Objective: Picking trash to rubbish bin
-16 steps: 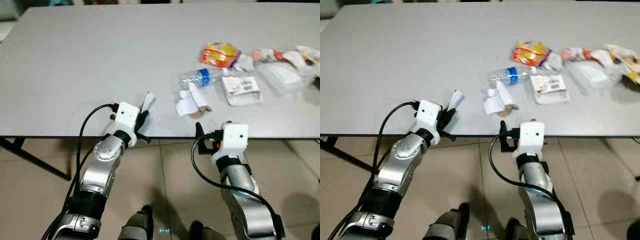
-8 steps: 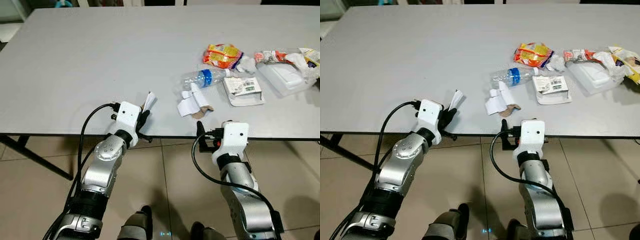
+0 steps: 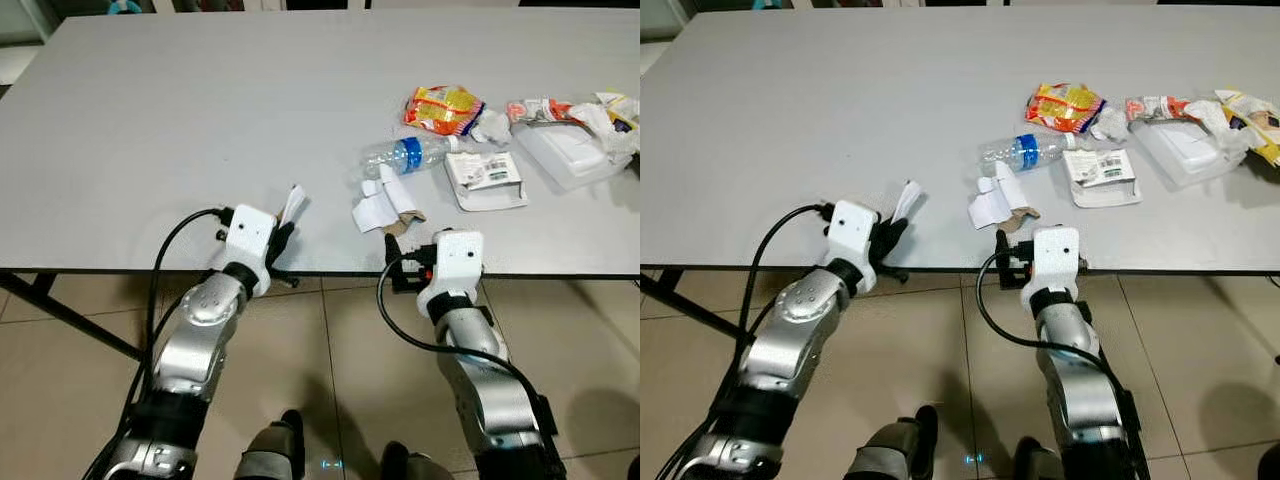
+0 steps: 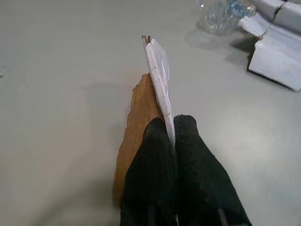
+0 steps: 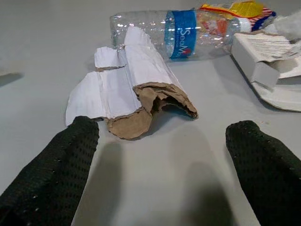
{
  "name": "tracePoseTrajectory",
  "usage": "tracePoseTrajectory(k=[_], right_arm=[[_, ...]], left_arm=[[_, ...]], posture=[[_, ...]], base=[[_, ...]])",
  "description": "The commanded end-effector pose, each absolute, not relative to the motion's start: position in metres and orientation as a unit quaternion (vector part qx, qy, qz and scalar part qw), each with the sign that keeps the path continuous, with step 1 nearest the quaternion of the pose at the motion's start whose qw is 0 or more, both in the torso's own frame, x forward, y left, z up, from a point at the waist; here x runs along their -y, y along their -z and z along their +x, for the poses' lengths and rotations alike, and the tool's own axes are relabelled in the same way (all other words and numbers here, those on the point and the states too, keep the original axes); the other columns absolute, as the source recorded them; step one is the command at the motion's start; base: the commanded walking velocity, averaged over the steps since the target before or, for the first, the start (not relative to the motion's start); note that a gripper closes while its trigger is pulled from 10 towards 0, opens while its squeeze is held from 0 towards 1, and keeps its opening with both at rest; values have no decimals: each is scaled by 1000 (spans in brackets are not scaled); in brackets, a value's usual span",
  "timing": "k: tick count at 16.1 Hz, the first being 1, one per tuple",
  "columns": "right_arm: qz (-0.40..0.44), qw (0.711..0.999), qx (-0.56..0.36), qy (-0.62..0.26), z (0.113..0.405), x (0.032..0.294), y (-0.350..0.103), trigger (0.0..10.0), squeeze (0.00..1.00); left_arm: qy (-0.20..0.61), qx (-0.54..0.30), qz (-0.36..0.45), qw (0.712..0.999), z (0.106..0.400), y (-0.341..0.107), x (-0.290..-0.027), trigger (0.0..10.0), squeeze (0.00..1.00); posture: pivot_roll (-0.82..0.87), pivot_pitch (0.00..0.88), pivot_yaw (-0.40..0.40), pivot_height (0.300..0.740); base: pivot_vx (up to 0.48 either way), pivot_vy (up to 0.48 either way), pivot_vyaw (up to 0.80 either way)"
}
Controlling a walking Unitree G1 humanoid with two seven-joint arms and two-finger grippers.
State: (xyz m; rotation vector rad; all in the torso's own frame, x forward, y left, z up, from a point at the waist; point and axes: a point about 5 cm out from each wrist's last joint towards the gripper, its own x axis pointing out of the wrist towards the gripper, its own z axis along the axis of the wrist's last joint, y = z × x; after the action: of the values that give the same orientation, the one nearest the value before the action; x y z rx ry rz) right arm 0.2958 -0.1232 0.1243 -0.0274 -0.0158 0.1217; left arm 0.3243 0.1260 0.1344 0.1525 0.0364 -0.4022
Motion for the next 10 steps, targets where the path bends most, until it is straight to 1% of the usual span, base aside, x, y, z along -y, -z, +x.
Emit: tracePoseTrajectory(k=[1, 5, 10], right_arm=[[-11, 998, 8, -67, 297, 122, -122, 10000, 0], [-25, 995, 16, -99, 309, 114, -122, 10000, 0], [-42, 992, 18, -114, 324, 117, -120, 10000, 0]], left_arm=[[196, -21, 75, 977, 321, -135, -131, 0, 0], [185, -29, 85, 979, 310, -137, -144, 0, 0], [173, -42, 94, 979, 297, -137, -156, 0, 0]], posture=[[318, 270, 41, 740], [374, 324, 41, 740], [416, 357, 43, 740]], base=[[0, 0, 0], [0, 0, 0], [0, 0, 0]])
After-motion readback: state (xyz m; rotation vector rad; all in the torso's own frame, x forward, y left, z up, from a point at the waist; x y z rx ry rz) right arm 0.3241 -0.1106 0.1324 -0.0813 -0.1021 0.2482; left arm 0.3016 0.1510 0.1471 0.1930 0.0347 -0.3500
